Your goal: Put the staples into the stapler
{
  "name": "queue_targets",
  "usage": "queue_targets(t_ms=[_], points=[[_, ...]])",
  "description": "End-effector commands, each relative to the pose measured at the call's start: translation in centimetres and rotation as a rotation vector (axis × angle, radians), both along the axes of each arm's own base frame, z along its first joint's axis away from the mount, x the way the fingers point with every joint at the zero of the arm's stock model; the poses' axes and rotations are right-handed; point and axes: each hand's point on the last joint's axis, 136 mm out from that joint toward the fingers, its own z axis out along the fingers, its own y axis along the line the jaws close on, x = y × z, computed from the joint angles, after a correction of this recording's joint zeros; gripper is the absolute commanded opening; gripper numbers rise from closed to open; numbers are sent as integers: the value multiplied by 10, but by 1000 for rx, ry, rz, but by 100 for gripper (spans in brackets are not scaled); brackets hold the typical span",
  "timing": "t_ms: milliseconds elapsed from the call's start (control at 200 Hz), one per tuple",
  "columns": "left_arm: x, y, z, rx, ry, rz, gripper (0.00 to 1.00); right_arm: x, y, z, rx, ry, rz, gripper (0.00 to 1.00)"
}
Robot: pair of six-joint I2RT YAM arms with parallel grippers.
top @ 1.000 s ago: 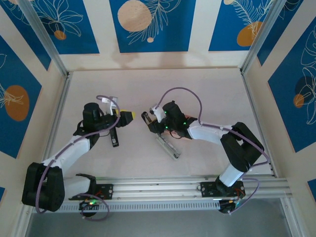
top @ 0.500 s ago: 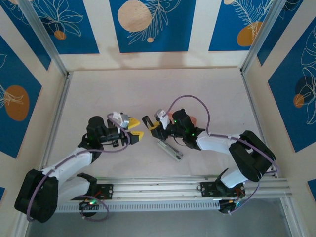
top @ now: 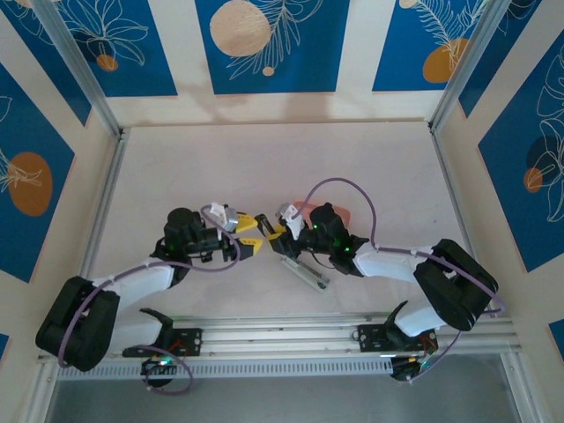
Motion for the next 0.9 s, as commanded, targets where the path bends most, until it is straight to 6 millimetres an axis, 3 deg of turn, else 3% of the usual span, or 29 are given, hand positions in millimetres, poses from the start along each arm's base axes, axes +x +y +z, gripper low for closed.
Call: queue_targets(t_ms=[0, 385, 895], points=[[7, 1, 11, -54, -36, 35, 64, -10, 3, 32, 81, -74, 27, 0], [-3, -7, 14, -76, -101, -67, 65, -27, -12, 52, 97, -138, 64, 0], [-23, -26, 32, -134, -148, -244, 60, -44, -2, 56, 77, -163, 139, 0]])
